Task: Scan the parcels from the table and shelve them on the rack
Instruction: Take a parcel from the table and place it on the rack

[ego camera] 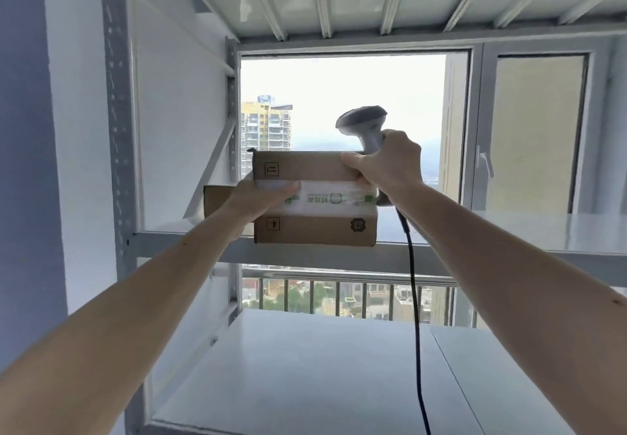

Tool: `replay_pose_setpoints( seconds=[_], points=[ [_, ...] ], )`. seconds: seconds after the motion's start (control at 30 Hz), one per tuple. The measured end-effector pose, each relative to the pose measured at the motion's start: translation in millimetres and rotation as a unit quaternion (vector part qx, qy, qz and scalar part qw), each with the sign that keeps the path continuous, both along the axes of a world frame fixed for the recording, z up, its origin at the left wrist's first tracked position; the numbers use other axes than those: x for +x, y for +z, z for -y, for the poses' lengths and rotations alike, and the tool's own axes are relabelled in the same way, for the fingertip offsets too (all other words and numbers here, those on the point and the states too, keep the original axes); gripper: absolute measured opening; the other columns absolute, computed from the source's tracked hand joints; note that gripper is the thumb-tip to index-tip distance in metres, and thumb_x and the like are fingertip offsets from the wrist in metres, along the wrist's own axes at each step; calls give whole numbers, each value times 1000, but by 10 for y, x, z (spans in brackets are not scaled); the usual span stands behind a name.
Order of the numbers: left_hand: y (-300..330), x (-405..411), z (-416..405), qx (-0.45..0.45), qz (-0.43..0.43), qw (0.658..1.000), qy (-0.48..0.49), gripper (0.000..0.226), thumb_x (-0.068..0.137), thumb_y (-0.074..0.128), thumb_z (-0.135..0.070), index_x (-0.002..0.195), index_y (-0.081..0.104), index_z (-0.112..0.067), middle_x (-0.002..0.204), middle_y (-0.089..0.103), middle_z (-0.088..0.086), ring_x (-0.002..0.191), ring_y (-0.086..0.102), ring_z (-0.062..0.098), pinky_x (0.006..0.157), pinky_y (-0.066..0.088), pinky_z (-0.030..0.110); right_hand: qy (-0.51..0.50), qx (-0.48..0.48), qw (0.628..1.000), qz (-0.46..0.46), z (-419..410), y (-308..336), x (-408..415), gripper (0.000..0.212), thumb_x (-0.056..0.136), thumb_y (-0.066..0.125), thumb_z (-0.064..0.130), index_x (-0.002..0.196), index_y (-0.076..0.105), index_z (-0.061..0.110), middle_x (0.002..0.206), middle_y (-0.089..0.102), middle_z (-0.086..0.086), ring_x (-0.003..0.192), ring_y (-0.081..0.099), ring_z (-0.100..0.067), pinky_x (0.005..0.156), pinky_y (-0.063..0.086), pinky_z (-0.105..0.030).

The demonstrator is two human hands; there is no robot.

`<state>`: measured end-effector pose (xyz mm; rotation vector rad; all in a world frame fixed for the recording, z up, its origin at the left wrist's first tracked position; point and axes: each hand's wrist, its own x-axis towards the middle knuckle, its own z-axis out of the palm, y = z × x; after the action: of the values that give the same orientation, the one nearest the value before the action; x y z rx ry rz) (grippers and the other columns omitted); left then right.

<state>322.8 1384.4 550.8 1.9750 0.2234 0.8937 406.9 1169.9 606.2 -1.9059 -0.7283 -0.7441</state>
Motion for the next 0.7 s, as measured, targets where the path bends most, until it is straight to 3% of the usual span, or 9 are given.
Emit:
replay_pose_setpoints(
  seconds=[0.07, 0.2, 0.3, 0.4, 0.47, 0.53, 0.63, 0.7],
  points=[
    [-32, 56, -104, -4, -1, 1000, 5, 81, 58, 82, -73, 119, 64, -21, 113, 70, -4, 108, 65, 16, 96, 52, 34, -16, -6, 1000, 3, -71, -23, 4, 51, 78, 82, 44, 107, 61, 7, 96, 66, -3, 87, 63, -19, 71, 55, -32],
    [-97, 144, -265, -30, 12, 999, 18, 75, 72, 78, -65, 123, 54, -15, 118, 63, -1, 107, 58, 16, 85, 43, 28, -26, 33, 999, 8, -130, -204, 36, 43, 75, 81, 32, 103, 59, 9, 90, 63, 0, 79, 61, -16, 59, 50, -24],
    [-99, 171, -329, -27, 16, 999, 7, 94, 56, 77, -79, 121, 63, -12, 118, 69, 3, 107, 63, 16, 77, 46, 23, -65, 29, 997, 29, -119, -369, 88, 39, 74, 80, 36, 91, 57, 9, 77, 58, 3, 67, 55, -12, 49, 32, -10],
    [-132, 194, -331, -31, 19, 999, -5, 90, 59, 80, -75, 122, 59, -14, 118, 66, -4, 112, 60, 16, 89, 47, 28, -85, 28, 995, 43, -113, -518, 110, 45, 75, 82, 44, 85, 53, 11, 67, 49, 11, 59, 49, -2, 51, 35, -2],
    [-213, 189, -338, -36, 20, 999, -4, 81, 70, 86, -54, 131, 47, -17, 121, 61, -6, 113, 58, 14, 98, 46, 32, -86, 48, 993, 63, -130, -658, 99, 48, 73, 84, 47, 85, 53, 13, 68, 49, 12, 59, 45, 3, 51, 34, -5],
    [-313, 178, -400, -30, 11, 999, -15, 86, 62, 94, -46, 128, 47, -17, 119, 68, -5, 110, 65, 14, 101, 51, 35, -71, 66, 992, 82, -173, -807, 86, 48, 71, 85, 48, 86, 56, 13, 73, 55, 8, 62, 49, -3, 55, 31, -8],
    [-402, 164, -483, 5, -13, 1000, 0, 95, 50, 96, -52, 126, 53, -15, 115, 69, -2, 106, 66, 16, 99, 54, 42, -29, 64, 994, 88, -251, -910, 96, 39, 71, 84, 41, 88, 61, 13, 78, 64, 2, 68, 56, -13, 59, 42, -22],
    [-406, 185, -515, 16, -18, 1000, 4, 101, 41, 89, -64, 124, 56, -18, 114, 69, -3, 106, 65, 16, 97, 55, 41, -17, 28, 995, 94, -282, -901, 110, 32, 75, 82, 35, 91, 65, 12, 85, 67, 0, 73, 57, -14, 63, 45, -17]
  ],
)
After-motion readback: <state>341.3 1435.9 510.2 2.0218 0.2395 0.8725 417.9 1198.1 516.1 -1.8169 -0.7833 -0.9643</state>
